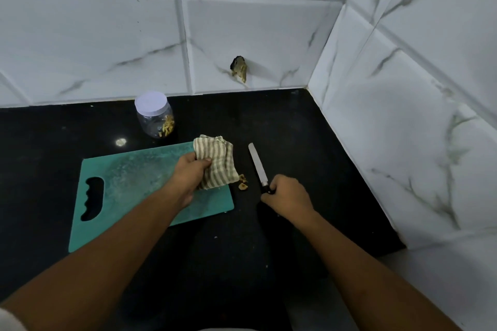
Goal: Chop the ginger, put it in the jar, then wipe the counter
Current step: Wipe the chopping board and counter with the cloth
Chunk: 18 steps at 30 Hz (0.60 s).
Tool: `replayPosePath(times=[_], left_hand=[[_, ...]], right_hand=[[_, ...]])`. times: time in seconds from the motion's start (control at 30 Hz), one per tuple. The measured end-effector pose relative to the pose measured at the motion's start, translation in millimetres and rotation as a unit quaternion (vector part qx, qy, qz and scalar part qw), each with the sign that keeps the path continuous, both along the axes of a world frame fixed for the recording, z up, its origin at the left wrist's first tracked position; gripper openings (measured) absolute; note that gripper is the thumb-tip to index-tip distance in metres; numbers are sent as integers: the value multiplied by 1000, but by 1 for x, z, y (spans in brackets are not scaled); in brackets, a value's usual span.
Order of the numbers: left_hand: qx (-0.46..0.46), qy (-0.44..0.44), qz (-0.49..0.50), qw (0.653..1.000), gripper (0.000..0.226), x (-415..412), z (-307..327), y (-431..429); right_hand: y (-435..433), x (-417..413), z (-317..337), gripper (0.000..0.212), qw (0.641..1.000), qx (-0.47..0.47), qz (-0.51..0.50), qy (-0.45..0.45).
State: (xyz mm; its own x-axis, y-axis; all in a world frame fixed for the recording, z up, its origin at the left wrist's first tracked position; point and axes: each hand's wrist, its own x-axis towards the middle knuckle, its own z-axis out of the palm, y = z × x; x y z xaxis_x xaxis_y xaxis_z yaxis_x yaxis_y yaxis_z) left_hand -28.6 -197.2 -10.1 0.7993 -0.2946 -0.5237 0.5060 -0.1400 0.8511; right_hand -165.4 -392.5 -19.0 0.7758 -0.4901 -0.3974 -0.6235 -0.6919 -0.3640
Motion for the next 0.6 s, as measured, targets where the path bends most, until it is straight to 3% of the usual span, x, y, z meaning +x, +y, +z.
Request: replayPosePath(times=[0.6], left_hand=[[-2,-35,78,996,28,49,4,19]], right_hand=[[-14,158,6,22,993,-62,58,-87]])
